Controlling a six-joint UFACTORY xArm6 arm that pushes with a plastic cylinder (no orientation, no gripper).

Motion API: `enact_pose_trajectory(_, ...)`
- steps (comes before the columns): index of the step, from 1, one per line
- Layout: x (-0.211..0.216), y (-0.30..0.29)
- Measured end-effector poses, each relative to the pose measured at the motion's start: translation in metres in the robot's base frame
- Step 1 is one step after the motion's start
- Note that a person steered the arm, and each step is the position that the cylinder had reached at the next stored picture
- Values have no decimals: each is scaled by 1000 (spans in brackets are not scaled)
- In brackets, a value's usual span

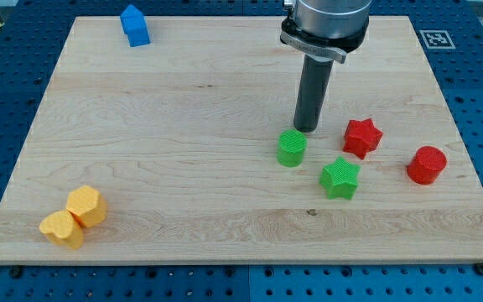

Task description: Place the green star and the red circle in a diagonal line

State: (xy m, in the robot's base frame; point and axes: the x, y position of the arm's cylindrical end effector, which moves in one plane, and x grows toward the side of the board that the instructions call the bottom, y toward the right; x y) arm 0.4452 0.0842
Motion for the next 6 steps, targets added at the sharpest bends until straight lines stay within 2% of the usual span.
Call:
enact_pose_trajectory(2, 47, 30)
enact_pose_trajectory(4, 77, 105)
enact_pose_trajectory(5, 77, 119)
enact_pose_trajectory(6, 57, 119)
